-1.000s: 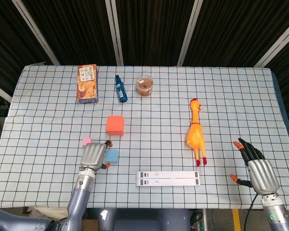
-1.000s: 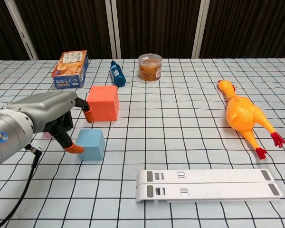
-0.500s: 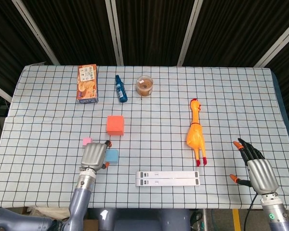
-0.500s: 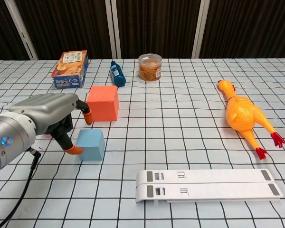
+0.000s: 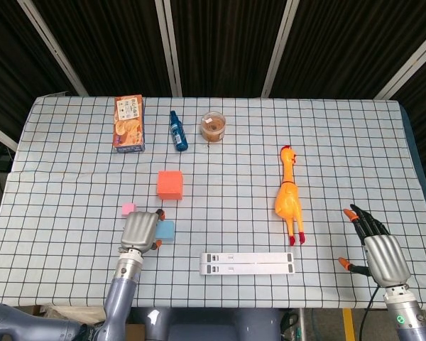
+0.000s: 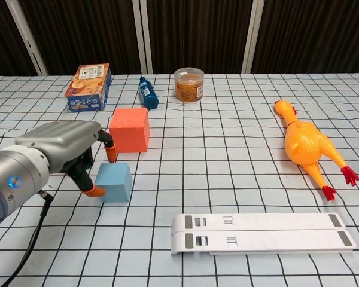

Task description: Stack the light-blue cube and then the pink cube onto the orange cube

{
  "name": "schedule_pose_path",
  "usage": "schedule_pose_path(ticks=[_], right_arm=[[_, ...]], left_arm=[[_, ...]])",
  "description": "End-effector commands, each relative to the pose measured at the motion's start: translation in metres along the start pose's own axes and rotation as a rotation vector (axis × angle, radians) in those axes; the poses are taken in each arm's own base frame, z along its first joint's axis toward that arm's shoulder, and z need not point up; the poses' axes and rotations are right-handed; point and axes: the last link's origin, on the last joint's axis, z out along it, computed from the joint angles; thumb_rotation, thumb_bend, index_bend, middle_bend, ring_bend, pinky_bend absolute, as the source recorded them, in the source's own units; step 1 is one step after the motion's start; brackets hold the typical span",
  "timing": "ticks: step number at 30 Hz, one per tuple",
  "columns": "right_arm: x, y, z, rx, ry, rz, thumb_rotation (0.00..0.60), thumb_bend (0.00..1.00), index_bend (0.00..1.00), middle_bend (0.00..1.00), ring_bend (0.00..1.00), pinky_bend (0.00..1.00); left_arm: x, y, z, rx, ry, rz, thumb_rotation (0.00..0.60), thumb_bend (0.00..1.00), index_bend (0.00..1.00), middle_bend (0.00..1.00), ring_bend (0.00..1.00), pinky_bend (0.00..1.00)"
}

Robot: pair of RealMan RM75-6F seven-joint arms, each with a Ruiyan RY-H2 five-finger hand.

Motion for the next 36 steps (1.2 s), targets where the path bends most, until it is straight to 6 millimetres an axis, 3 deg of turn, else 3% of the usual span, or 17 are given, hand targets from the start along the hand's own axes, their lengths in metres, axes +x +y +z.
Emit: schedule_pose_path(ticks=[1, 22, 26, 36], right_arm=[[-0.001, 0.0, 0.0, 0.001, -0.003, -0.002, 0.6, 0.16, 0.1, 0.07, 0.12, 0.22], [-0.002, -0.002, 0.0, 0.004, -0.005, -0.007, 0.6, 0.16, 0.1, 0.07, 0.12, 0.22], [-0.003, -0.002, 0.0, 0.006, -0.008, -0.008, 0.6, 0.16, 0.1, 0.07, 0.12, 0.22], [-0.004, -0.004, 0.0, 0.01, -0.01, -0.015, 0.6, 0.16, 0.1, 0.07, 0.12, 0.22]], left_arm=[[-0.001, 0.001, 0.0, 0.0, 0.002, 0.003, 0.6, 0.23, 0.38, 1.0, 0.82, 0.84], [0.001, 0.0, 0.001, 0.01, 0.018, -0.008, 0.6, 0.32, 0.44, 1.0, 0.83, 0.85], [0.015, -0.001, -0.002, 0.01, 0.028, -0.032, 0.6, 0.32, 0.44, 1.0, 0.83, 0.85], [0.075, -0.002, 0.004, 0.008, 0.073, -0.067, 0.6, 0.32, 0.45, 1.0, 0.83, 0.85]])
